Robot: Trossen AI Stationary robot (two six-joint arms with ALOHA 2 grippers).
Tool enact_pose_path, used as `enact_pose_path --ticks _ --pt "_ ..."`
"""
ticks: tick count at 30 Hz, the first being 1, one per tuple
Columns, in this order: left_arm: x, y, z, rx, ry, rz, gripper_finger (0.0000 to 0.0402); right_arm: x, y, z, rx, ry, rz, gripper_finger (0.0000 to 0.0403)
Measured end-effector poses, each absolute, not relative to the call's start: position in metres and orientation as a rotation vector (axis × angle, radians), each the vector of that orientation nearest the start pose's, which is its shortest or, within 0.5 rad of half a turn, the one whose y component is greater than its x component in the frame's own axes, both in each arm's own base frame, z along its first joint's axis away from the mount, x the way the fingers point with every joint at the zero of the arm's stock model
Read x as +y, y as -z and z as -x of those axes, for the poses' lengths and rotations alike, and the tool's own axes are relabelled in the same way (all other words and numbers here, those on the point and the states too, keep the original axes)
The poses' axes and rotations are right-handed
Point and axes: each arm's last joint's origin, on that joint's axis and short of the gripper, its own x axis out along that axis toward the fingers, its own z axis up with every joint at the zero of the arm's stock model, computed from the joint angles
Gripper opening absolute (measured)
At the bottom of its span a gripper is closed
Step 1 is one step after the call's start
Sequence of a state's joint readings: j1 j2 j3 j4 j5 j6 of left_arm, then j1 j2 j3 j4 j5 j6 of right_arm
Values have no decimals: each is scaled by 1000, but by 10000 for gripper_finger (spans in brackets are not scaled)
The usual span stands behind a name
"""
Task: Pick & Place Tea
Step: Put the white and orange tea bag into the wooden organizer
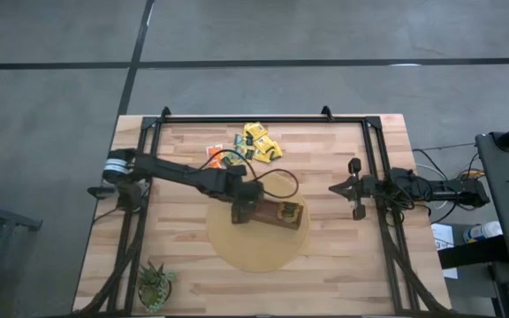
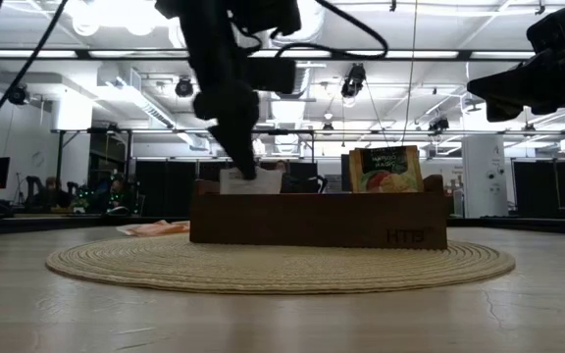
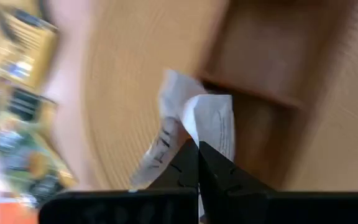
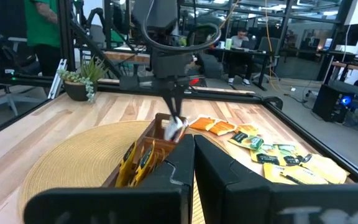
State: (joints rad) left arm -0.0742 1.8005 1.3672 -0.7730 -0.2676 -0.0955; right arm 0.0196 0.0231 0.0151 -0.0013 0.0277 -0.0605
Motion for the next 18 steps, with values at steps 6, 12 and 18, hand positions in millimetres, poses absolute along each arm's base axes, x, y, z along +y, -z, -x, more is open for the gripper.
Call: enact_pose_path --ticks 6,12,18 --pt "-19 -232 -382 1148 -266 -196 0 1 -167 -98 9 8 61 8" --pt "-19 -237 -384 1143 -260 -208 16 1 -167 -98 9 8 61 8" --pt "-21 -235 -381 1166 -247 -228 63 1 -167 -98 9 8 61 8"
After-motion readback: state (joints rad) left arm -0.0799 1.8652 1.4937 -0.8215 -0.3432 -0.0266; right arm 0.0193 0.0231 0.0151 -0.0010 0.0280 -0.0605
